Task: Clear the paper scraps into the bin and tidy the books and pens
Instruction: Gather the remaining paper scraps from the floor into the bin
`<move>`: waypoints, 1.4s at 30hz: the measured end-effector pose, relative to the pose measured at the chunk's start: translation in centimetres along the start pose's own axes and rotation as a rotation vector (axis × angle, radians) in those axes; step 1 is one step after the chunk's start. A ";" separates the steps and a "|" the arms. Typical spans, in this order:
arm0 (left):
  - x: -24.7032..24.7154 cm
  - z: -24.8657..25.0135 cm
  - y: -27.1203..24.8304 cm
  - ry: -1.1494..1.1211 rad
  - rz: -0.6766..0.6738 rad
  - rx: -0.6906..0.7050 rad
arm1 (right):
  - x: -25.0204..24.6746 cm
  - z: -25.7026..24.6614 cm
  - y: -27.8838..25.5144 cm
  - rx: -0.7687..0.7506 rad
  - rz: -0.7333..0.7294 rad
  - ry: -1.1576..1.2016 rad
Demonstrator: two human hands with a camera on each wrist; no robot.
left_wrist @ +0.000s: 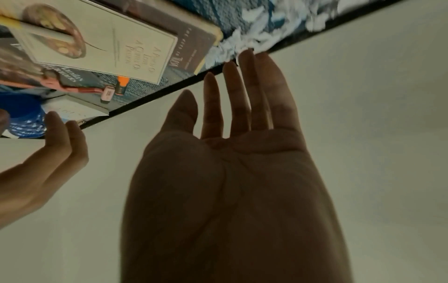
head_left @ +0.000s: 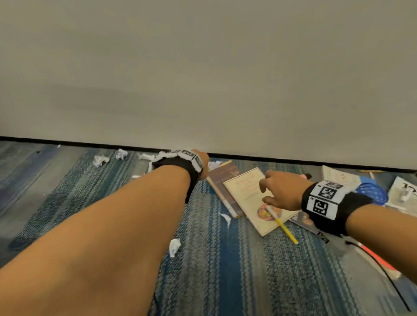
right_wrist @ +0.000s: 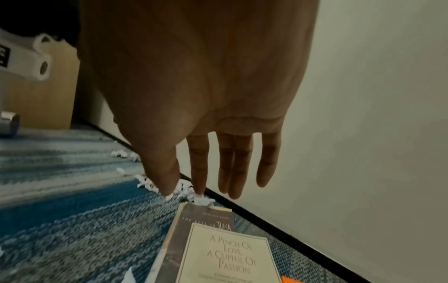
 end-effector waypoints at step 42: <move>20.9 -0.7 -2.2 -0.378 -0.182 -0.039 | 17.6 -5.5 5.1 0.231 0.319 0.505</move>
Point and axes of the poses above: each hand's wrist, its own y-axis towards the middle knuckle, its own x-axis out of the palm, z = x × y, the point moved 9 cm from there along y, towards the middle knuckle, and after that the axes turned 11 degrees about z, right-handed, at the moved point
